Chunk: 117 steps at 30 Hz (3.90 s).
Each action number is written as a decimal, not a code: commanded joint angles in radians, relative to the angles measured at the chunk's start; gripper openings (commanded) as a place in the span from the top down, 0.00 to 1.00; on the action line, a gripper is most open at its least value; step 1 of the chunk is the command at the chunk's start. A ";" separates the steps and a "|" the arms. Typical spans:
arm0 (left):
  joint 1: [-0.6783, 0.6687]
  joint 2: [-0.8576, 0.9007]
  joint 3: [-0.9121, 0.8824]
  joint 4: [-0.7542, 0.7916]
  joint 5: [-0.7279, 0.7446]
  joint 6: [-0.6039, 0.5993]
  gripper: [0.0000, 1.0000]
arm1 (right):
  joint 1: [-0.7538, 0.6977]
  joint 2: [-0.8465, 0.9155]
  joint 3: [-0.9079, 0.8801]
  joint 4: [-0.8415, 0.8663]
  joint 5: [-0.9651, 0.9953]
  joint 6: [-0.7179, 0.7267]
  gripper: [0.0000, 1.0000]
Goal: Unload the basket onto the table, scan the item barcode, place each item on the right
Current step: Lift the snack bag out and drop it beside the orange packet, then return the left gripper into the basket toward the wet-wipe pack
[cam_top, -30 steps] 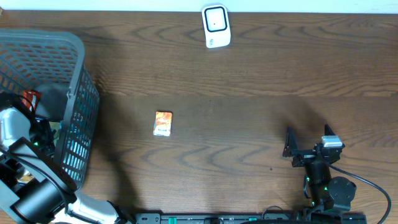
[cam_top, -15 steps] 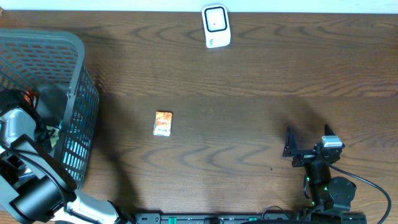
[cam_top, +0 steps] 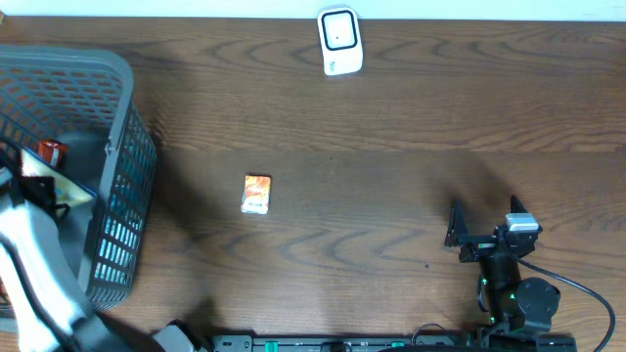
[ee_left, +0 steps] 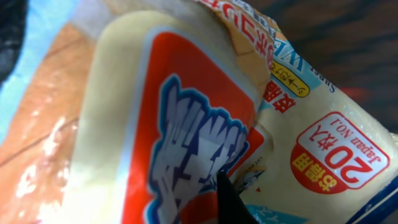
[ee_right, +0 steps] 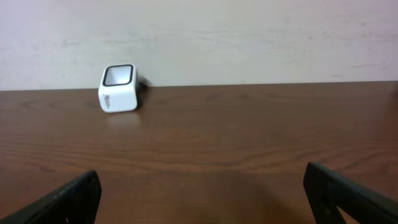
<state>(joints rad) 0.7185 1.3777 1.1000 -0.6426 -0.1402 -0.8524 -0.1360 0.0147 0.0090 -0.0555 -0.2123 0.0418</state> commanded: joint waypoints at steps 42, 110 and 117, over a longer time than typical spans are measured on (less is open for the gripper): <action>-1.091 0.000 0.017 0.065 0.410 0.766 0.93 | 0.005 -0.008 -0.003 -0.001 0.004 0.010 0.01; -0.492 -0.588 0.019 -0.209 -0.255 0.218 0.00 | 0.005 -0.008 -0.003 -0.001 0.004 0.010 0.01; -0.286 -0.426 0.019 -0.248 -0.055 0.218 0.00 | 0.005 -0.008 -0.003 -0.001 0.003 0.010 0.01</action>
<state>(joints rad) 0.3786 0.9051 1.1019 -0.8837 -0.3134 -0.6117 -0.1360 0.0147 0.0090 -0.0555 -0.2119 0.0418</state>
